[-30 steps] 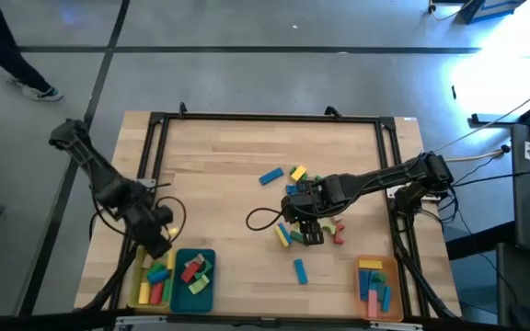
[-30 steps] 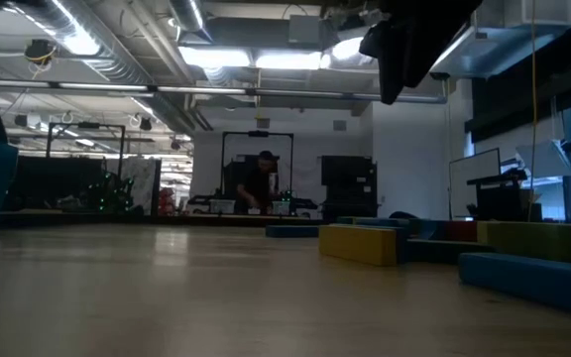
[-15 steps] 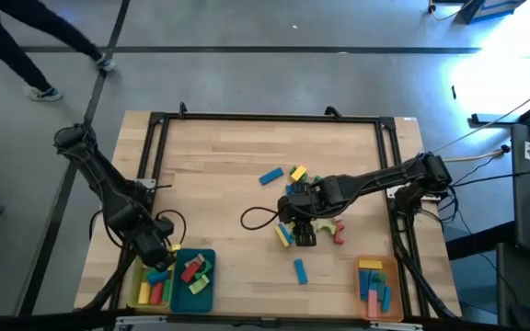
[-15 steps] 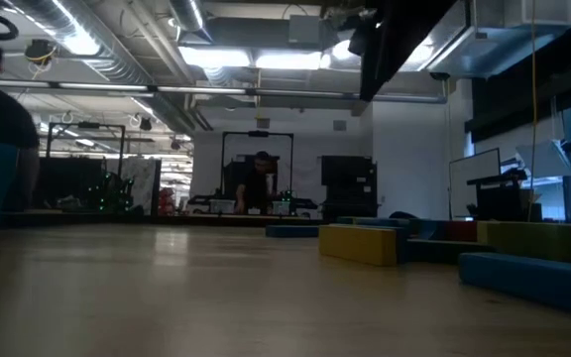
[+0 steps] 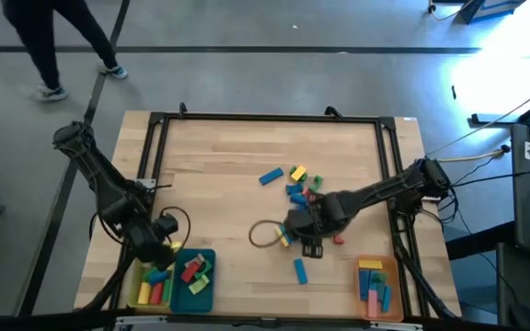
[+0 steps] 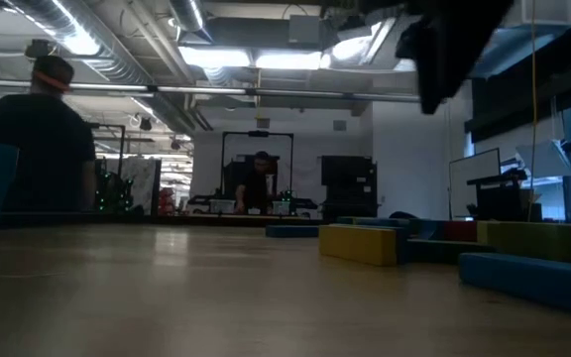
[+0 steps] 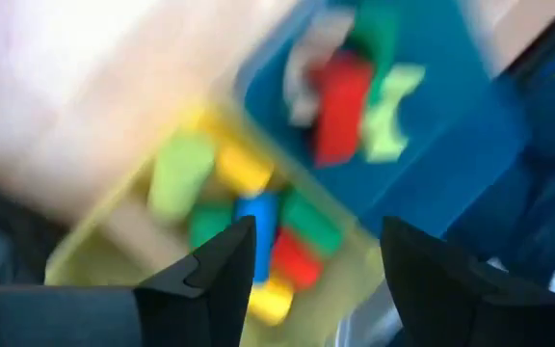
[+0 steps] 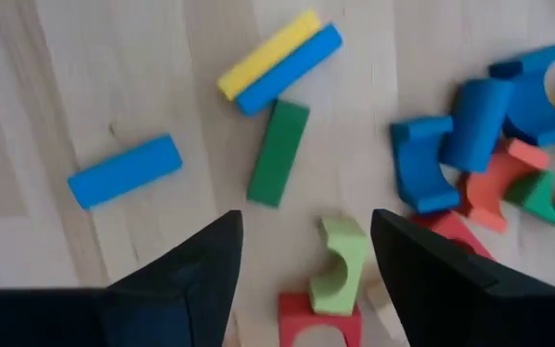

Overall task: Sort blocks by size
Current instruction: Put the light green arch block into the blue bin

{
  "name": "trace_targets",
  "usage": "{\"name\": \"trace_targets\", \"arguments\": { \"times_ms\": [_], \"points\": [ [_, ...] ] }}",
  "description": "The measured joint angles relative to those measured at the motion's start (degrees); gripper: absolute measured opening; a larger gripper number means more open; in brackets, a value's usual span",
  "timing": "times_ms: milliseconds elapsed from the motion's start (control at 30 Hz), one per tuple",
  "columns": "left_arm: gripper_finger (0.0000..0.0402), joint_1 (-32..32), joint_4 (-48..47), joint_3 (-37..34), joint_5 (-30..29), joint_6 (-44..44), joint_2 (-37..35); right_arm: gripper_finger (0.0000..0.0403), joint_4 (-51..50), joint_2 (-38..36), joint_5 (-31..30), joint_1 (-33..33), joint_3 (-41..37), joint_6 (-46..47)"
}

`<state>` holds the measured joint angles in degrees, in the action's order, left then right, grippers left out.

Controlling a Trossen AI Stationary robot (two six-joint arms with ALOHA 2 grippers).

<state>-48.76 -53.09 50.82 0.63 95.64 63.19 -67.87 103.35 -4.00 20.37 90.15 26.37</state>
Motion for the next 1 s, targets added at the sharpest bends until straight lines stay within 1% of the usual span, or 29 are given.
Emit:
{"name": "trace_targets", "arguments": {
  "times_ms": [100,200,300,467,633,733,900,1000],
  "points": [
    [0.02,1.5,1.3,0.4,-8.6,-2.2,-1.2,0.0232,-2.4,0.0,-2.7,2.5,-0.4,0.9],
    [0.0199,3.8,5.3,0.5,-16.7,-6.1,-1.6,0.0232,-4.8,0.0,-3.3,4.0,-2.0,3.2],
    [0.0198,6.6,9.7,0.5,-21.7,-11.6,-1.6,0.0232,-7.9,0.0,-3.3,4.4,-4.6,4.1],
    [0.0198,11.0,12.5,0.5,-26.1,-21.2,-1.6,0.0232,-8.4,0.0,-2.9,4.2,-10.1,4.9],
    [0.0198,14.7,12.3,0.5,-30.7,-25.7,-1.1,0.0232,-5.2,0.0,-3.5,3.8,-14.5,3.7],
    [0.0198,16.6,12.8,0.2,-31.3,-27.1,-0.5,0.0232,-4.4,-0.1,-4.2,2.7,-17.5,3.4],
    [0.0198,18.1,13.5,0.2,-31.4,-28.6,1.7,0.0232,-0.4,-0.1,-4.0,0.0,-22.3,3.3],
    [0.0198,18.5,13.5,0.2,-31.4,-28.6,3.5,0.0232,1.3,-0.2,-2.3,-1.3,-23.2,2.0]
  ]
}}
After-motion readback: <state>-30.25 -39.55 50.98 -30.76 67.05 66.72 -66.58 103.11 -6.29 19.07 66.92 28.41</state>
